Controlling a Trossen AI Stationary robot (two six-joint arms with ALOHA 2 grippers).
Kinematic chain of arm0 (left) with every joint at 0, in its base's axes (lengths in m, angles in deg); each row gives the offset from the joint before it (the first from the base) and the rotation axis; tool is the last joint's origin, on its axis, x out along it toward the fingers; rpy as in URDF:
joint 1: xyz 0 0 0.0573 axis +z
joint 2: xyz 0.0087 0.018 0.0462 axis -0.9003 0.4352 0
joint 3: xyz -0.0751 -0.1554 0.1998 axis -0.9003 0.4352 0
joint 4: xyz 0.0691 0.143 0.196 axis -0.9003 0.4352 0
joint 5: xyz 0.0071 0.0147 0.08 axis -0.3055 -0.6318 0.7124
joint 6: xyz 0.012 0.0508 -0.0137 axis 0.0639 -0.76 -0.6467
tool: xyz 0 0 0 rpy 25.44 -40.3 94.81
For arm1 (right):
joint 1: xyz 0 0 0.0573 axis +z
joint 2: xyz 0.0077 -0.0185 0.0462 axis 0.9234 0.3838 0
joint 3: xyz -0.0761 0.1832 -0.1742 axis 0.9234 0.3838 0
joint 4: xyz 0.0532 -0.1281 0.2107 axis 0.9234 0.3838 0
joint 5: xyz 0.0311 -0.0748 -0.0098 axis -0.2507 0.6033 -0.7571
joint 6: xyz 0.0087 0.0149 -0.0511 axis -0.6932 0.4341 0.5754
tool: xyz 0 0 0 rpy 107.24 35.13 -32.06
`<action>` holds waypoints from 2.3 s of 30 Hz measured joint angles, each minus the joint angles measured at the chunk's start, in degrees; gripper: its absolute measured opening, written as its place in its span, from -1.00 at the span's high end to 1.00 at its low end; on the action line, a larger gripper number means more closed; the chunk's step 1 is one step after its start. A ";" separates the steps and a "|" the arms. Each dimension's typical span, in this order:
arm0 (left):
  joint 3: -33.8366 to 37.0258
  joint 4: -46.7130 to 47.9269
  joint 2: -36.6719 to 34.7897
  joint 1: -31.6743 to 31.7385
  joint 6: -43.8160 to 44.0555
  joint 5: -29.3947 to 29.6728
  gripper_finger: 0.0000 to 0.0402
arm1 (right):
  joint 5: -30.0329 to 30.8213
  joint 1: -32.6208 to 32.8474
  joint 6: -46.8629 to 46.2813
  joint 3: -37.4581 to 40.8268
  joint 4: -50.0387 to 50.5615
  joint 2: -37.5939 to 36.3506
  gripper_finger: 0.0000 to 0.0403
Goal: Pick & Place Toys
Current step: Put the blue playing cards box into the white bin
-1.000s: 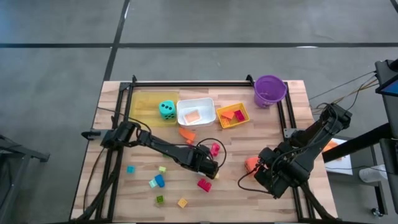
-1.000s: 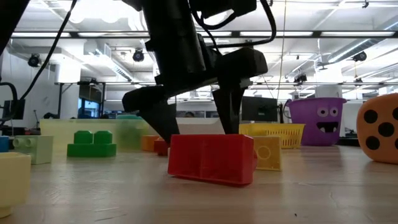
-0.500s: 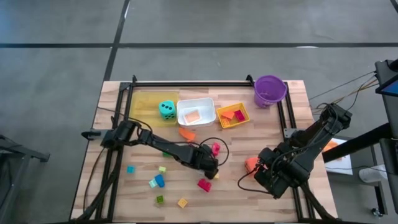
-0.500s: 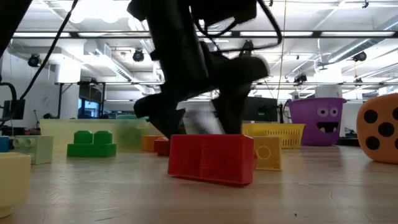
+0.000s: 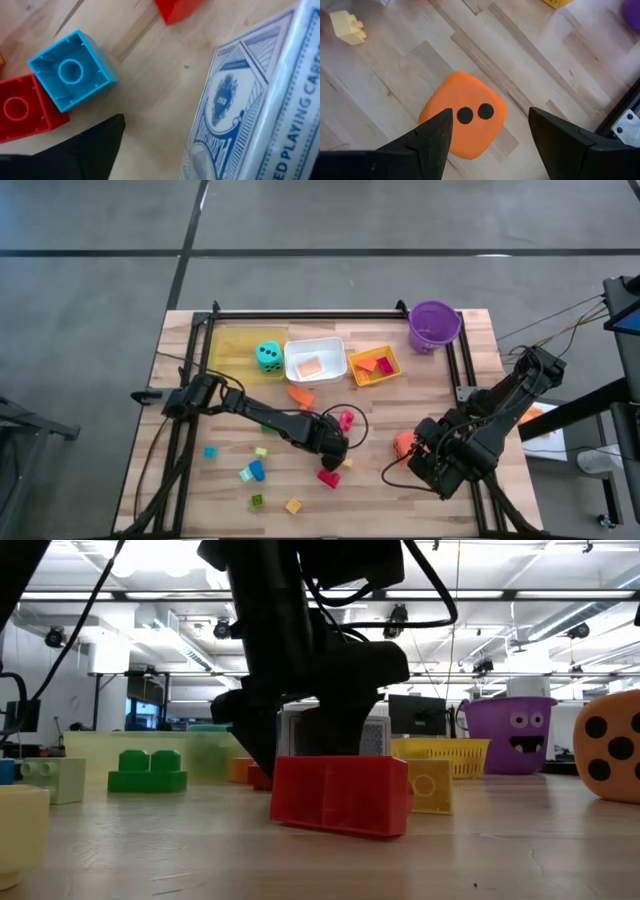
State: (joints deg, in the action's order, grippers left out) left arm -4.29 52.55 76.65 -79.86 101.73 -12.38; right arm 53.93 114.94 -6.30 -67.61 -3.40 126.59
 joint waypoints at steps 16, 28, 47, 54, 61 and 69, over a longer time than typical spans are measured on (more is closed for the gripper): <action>-0.01 -3.37 -0.47 0.00 -10.61 0.13 0.75 | 0.00 -0.01 0.52 0.00 -0.25 0.00 -0.28; -0.02 1.96 -10.28 0.24 -17.65 6.04 0.74 | 2.38 -0.15 0.44 0.00 -1.66 0.00 -0.28; -0.06 3.09 -17.22 24.96 -37.61 10.66 0.74 | 13.60 -1.63 4.51 -1.08 -3.16 -0.07 -0.28; 0.83 1.83 -15.13 29.05 -47.85 6.53 0.74 | 14.65 -2.04 5.76 -1.18 -3.27 -0.07 -0.28; 6.09 -2.23 -14.93 29.23 -53.75 5.00 0.74 | 15.46 -2.08 6.44 -1.18 -3.64 -0.07 -0.28; 14.00 -11.63 -14.93 29.22 -52.58 4.29 0.74 | 16.52 -2.08 6.50 -1.16 -4.19 -0.07 -0.28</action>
State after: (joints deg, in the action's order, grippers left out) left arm 9.71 40.92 61.72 -50.64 49.15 -8.09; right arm 70.46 112.86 0.20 -68.77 -7.59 126.53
